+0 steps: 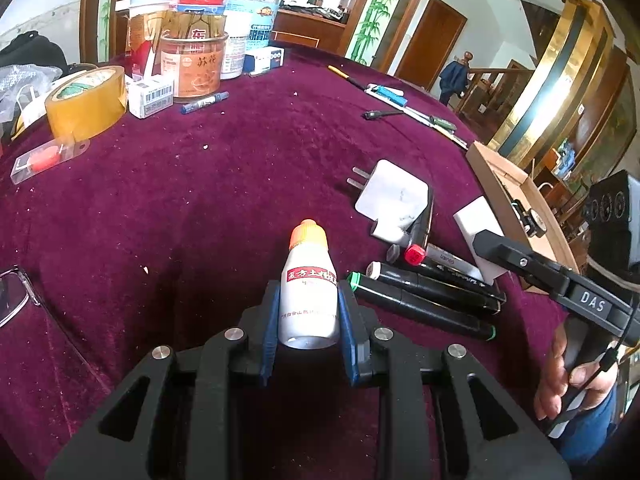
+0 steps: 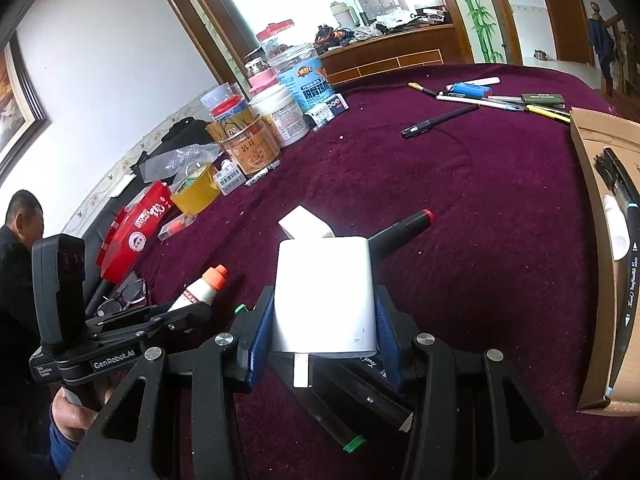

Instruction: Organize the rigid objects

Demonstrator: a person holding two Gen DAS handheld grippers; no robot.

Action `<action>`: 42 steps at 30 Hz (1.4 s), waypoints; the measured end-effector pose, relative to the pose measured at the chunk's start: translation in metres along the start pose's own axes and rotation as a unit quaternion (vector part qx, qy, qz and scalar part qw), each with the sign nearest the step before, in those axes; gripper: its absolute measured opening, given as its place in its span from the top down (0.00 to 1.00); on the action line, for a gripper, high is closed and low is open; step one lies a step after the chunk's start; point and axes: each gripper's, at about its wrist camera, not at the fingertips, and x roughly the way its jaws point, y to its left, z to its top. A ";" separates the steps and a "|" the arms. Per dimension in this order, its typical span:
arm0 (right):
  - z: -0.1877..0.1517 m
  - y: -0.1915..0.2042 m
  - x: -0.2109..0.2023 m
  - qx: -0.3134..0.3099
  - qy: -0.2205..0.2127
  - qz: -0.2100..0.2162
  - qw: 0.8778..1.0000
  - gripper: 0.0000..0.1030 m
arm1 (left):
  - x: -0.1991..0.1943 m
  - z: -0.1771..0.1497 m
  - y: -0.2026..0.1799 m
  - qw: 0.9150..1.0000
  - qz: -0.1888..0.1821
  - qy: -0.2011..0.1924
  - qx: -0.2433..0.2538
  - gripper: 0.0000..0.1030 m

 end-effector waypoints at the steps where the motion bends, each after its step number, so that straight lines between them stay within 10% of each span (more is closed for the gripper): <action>1: 0.000 0.000 0.000 0.001 0.000 0.001 1.000 0.60 | -0.002 0.000 0.000 1.000 -0.002 -0.002 -0.001 0.77; 29: 0.003 -0.006 -0.009 0.022 -0.012 0.017 1.000 0.60 | -0.018 0.001 -0.020 1.000 -0.024 -0.010 0.013 0.77; 42: 0.006 -0.051 -0.078 0.080 -0.069 0.004 0.994 0.60 | -0.018 0.029 -0.105 0.994 -0.076 -0.009 0.082 0.77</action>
